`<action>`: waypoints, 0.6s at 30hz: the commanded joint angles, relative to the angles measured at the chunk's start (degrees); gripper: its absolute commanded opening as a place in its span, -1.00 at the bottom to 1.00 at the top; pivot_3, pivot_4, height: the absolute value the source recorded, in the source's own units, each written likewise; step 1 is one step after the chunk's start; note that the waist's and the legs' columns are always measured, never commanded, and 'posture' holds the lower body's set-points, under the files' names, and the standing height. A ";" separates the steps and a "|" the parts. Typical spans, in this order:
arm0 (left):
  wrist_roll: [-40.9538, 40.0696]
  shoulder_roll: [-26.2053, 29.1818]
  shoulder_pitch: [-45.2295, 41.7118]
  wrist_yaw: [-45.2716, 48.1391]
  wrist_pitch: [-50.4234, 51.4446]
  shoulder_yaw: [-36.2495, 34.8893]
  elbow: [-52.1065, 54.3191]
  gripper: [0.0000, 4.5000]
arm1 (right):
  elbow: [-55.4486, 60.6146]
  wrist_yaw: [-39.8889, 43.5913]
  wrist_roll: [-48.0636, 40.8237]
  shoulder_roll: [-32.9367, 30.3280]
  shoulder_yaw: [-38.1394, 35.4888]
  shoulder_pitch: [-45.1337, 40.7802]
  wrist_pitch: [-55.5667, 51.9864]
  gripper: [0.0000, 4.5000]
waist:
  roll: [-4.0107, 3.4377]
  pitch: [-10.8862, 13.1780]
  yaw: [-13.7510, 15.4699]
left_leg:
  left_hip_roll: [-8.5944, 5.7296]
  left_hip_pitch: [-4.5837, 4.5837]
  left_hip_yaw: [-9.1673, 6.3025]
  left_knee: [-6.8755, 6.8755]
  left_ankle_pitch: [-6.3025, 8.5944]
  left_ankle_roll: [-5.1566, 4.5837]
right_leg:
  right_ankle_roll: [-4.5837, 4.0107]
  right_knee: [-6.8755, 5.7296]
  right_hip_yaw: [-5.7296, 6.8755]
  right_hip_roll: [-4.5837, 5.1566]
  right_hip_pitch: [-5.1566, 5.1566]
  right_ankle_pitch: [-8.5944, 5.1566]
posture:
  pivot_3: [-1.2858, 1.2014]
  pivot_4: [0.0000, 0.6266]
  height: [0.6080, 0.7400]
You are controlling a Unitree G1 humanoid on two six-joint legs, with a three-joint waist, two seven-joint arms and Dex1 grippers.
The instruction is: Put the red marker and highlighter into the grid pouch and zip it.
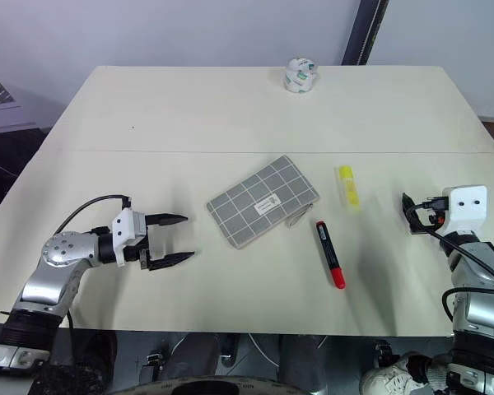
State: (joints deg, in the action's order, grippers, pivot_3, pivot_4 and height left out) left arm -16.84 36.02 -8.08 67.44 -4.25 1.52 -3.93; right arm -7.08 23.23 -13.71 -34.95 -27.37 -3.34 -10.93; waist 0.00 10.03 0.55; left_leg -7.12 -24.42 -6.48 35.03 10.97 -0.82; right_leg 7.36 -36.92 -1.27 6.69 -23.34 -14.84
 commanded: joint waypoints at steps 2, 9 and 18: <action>-0.80 0.25 1.45 0.40 -1.81 -0.40 2.20 0.88 | -0.34 0.46 0.14 -1.87 -0.78 -1.33 1.89 0.97 | -0.01 0.01 -0.06 | 0.00 0.00 0.00 -0.01 0.00 0.00 | 0.00 0.00 0.00 0.00 0.00 0.00 | 0.03 -0.52 1.00; 0.68 0.65 1.81 -0.84 -2.35 -0.09 2.35 0.88 | -1.81 0.85 0.40 -1.87 -0.29 -2.34 2.61 0.97 | -0.02 0.01 0.03 | 0.00 0.00 0.00 0.00 0.00 0.00 | 0.00 0.01 0.00 0.00 0.01 -0.01 | 0.03 -0.52 1.00; -0.79 0.22 1.68 0.56 -4.10 -0.78 1.91 0.88 | -2.69 1.02 0.75 -1.70 -0.04 -3.00 3.01 0.97 | -0.03 0.02 0.04 | 0.00 -0.01 0.00 -0.04 0.00 0.00 | 0.00 0.07 0.00 0.00 0.01 -0.01 | 0.03 -0.52 1.00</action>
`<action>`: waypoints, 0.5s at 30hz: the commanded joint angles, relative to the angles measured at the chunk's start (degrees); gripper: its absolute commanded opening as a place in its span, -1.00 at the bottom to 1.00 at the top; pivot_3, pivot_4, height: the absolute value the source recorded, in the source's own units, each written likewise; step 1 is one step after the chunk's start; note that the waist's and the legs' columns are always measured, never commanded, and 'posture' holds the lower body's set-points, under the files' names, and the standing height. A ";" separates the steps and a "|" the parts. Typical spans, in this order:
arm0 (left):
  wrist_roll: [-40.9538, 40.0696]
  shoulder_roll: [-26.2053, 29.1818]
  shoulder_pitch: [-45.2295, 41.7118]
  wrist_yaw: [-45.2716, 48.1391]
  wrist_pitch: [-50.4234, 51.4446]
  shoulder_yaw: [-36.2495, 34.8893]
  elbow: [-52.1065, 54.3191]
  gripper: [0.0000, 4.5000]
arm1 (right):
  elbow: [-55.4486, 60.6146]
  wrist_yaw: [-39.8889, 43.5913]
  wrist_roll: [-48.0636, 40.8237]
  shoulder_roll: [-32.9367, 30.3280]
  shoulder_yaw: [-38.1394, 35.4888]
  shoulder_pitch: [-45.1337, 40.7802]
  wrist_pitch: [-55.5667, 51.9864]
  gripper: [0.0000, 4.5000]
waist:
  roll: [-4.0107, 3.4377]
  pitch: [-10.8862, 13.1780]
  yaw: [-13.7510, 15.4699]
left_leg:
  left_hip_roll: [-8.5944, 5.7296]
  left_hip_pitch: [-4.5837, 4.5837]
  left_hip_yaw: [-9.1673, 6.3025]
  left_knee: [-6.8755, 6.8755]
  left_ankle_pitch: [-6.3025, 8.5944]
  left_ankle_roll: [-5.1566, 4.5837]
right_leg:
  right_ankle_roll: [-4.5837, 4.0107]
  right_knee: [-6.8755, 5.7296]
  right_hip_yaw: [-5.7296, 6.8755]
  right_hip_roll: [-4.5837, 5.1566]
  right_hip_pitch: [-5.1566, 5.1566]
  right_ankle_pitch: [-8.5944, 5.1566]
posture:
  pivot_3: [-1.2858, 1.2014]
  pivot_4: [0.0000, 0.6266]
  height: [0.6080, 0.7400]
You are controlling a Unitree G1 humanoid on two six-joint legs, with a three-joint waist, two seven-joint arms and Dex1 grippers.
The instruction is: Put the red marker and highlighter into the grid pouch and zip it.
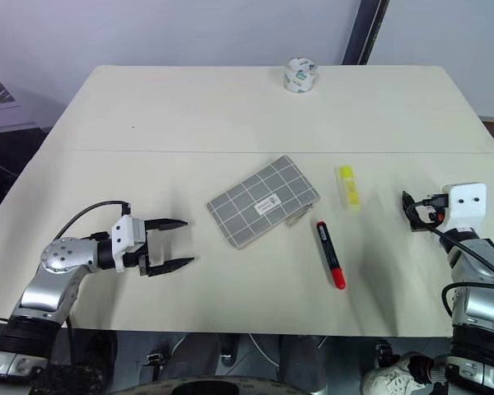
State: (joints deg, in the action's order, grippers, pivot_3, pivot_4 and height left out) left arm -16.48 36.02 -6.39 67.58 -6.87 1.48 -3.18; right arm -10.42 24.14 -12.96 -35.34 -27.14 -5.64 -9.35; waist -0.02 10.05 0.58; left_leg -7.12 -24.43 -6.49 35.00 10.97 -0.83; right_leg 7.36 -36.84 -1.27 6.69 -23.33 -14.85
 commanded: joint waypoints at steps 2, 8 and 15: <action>-1.54 0.21 0.06 0.76 -1.63 -0.77 1.23 0.88 | 0.61 0.09 0.08 -1.16 -0.27 -0.74 1.39 0.97 | 0.00 0.00 0.00 | 0.00 0.00 0.00 0.00 0.00 0.00 | 0.00 0.00 0.00 0.00 0.00 0.00 | 0.03 -0.52 1.00; -1.42 -0.18 -0.11 0.89 -3.29 -0.78 0.69 0.88 | 1.22 0.17 -0.36 -0.37 0.02 -0.75 0.56 0.97 | 0.00 0.00 0.00 | 0.00 0.00 0.00 0.00 0.00 0.00 | 0.00 0.01 0.00 0.00 0.00 0.00 | 0.03 -0.52 1.00; 1.06 -0.87 0.06 0.34 -16.74 -2.28 -4.05 0.88 | 4.45 2.79 0.65 -1.19 2.85 -0.24 1.49 -0.01 | -0.01 0.01 -0.07 | 0.00 0.00 0.00 -0.02 0.00 0.00 | 0.00 0.04 0.00 0.00 -0.01 0.00 | 0.03 -0.52 1.00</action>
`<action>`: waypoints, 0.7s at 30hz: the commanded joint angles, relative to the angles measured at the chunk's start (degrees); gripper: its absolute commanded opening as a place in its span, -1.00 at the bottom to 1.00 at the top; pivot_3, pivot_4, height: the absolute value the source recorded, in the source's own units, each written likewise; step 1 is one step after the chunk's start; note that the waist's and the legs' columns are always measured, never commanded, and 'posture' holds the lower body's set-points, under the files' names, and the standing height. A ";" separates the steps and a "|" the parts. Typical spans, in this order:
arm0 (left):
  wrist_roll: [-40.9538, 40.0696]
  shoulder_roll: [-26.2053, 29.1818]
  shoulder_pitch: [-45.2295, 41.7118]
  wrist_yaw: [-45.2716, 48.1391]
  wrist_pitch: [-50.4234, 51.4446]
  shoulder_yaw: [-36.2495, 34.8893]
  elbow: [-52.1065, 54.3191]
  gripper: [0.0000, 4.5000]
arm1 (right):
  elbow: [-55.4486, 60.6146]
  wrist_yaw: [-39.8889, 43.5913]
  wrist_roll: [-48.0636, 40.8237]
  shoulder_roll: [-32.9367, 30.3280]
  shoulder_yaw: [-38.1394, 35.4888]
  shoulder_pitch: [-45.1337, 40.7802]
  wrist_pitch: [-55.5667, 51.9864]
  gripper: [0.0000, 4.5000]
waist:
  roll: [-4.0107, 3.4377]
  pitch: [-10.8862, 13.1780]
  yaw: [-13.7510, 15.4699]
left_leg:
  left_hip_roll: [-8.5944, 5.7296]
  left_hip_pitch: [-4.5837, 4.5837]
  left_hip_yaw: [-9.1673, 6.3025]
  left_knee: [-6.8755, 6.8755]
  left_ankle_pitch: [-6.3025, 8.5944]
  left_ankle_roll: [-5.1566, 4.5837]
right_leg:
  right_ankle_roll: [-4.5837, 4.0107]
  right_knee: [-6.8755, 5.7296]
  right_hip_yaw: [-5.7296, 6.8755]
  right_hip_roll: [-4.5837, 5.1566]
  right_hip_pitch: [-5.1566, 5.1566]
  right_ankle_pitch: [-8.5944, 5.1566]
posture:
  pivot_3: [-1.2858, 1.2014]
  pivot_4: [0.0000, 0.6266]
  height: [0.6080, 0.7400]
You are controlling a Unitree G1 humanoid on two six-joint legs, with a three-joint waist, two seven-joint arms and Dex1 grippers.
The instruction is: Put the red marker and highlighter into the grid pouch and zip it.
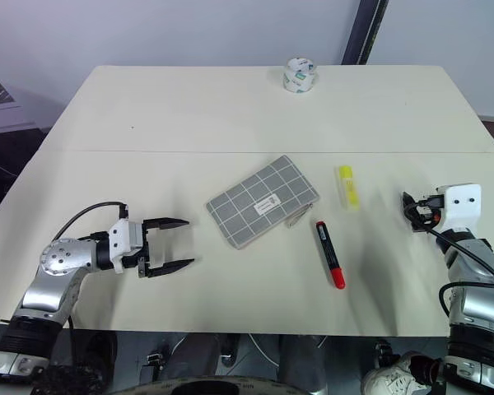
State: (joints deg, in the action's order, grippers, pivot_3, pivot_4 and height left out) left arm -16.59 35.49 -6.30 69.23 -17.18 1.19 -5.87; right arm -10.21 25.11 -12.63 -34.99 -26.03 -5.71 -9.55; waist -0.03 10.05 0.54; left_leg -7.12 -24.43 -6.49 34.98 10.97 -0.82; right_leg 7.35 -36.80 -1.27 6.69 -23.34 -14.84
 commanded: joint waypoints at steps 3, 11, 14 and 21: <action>4.15 -0.42 -0.73 -3.02 -15.55 -1.90 -4.28 0.88 | 10.93 4.81 0.14 -0.55 7.13 -1.18 0.95 -0.72 | -0.05 0.03 -0.22 | 0.00 0.00 0.00 0.00 0.00 0.00 | 0.00 0.00 0.00 0.00 -0.01 0.00 | 0.03 -0.52 1.00; 19.11 -4.03 -5.80 -14.81 -35.10 2.04 -13.67 0.88 | 16.95 2.90 4.59 12.18 27.74 -13.49 -5.69 -0.98 | -0.03 0.03 -0.72 | 0.02 0.00 -0.04 0.02 0.00 0.00 | 0.01 0.02 0.10 0.01 -0.03 0.02 | 0.03 -0.52 1.00; 24.76 -5.03 -7.66 -19.85 -37.59 3.42 -16.25 0.88 | 12.52 1.86 8.82 12.60 31.24 -16.41 -5.07 -0.98 | -0.02 0.03 0.19 | -0.15 -0.03 -0.05 0.00 0.03 -0.05 | 0.16 0.13 0.16 0.01 -0.02 0.12 | 0.03 -0.52 1.00; 33.50 -6.10 -12.64 -27.85 -42.40 8.43 -20.72 0.88 | 6.85 1.77 14.16 9.90 32.63 -19.09 -3.46 -0.98 | -0.02 0.02 0.27 | -0.25 -0.02 -0.06 0.04 0.05 -0.09 | 0.25 0.12 0.18 0.03 0.03 0.18 | 0.03 -0.52 1.00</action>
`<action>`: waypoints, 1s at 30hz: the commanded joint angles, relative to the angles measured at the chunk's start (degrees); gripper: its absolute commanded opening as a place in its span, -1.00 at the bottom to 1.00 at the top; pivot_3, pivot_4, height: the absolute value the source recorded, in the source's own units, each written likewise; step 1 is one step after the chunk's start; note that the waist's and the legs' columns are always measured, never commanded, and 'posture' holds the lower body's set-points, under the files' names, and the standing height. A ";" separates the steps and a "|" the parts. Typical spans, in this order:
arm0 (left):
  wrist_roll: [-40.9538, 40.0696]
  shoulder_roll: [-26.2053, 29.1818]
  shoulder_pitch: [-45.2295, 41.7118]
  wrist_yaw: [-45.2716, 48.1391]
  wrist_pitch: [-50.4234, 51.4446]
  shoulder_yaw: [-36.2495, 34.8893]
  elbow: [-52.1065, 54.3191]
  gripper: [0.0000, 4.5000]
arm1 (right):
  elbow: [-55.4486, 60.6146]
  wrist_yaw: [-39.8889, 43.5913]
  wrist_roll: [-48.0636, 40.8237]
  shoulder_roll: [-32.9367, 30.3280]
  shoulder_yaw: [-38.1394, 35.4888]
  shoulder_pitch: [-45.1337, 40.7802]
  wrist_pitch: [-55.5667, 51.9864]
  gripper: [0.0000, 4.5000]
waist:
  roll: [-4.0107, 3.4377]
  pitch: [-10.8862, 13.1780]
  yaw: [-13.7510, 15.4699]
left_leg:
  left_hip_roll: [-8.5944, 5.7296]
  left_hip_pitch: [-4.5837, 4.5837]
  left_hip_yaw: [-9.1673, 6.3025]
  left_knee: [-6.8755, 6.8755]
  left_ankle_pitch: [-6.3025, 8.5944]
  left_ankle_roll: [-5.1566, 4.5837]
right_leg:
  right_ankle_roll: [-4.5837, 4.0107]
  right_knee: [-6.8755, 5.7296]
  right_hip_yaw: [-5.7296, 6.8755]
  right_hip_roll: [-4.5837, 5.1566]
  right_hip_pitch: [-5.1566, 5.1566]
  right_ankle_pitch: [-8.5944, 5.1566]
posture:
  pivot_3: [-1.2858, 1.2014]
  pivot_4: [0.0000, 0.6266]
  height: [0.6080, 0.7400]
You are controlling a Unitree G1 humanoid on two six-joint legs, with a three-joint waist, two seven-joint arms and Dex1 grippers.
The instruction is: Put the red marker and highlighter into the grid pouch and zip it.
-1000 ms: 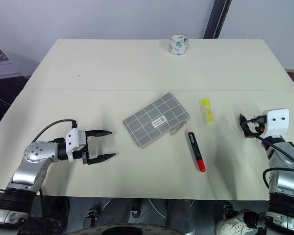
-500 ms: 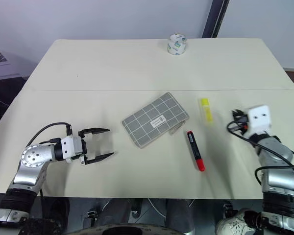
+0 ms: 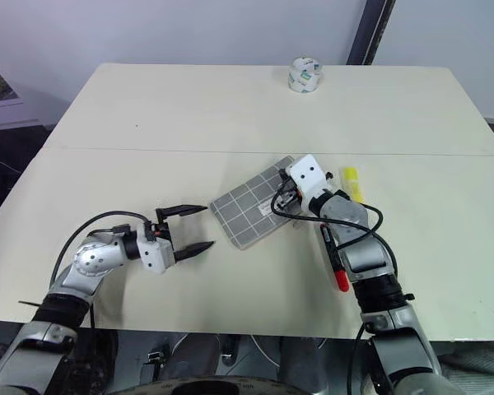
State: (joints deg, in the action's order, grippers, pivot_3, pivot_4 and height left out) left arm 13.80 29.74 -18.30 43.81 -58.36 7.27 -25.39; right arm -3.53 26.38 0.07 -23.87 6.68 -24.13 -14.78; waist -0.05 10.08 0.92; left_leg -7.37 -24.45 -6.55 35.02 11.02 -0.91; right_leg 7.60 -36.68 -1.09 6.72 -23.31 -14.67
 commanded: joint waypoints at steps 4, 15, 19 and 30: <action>5.57 -1.15 -2.73 -5.26 -1.98 5.42 -2.50 0.88 | 0.28 1.41 2.29 -2.08 0.22 0.08 1.98 -0.98 | 0.00 0.00 -0.21 | 0.03 0.02 0.00 -0.01 -0.01 0.01 | 0.03 -0.15 0.00 -0.02 -0.05 0.01 | 0.03 -0.52 1.00; 11.27 -4.03 -10.01 -10.40 -2.82 12.86 -8.79 0.88 | 0.88 2.34 3.06 -2.05 -0.26 0.89 0.15 -0.98 | 0.01 -0.01 -0.12 | 0.01 0.05 -0.02 0.12 -0.03 0.00 | 0.05 -0.30 0.03 -0.01 -0.01 0.00 | 0.03 -0.52 1.00; 10.24 -4.98 -11.94 -10.82 -1.30 14.23 -10.51 0.65 | 1.44 2.28 2.72 -2.01 -0.70 1.23 -0.13 -1.00 | 0.02 -0.02 -0.23 | 0.00 0.05 -0.03 0.14 -0.08 -0.07 | 0.06 -0.31 0.06 -0.01 0.02 0.01 | 0.03 -0.52 1.00; 6.35 -4.74 -11.76 -8.99 2.71 16.10 -10.23 -1.00 | 5.49 5.78 -3.24 -1.60 -3.47 2.75 -4.37 -0.75 | -0.06 -0.11 -0.19 | 0.02 0.17 -0.06 0.13 -0.10 -0.07 | 0.07 -0.34 0.07 -0.02 0.13 0.00 | 0.03 -0.52 1.00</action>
State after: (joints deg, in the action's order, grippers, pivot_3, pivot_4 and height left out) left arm 19.64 25.10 -31.73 33.32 -57.61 21.08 -34.08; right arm -1.92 30.74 -0.19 -25.53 5.22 -21.29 -17.99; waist -0.11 9.97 0.73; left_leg -7.35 -24.28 -6.61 35.15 10.92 -0.98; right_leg 7.67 -37.02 -1.02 6.69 -23.19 -14.67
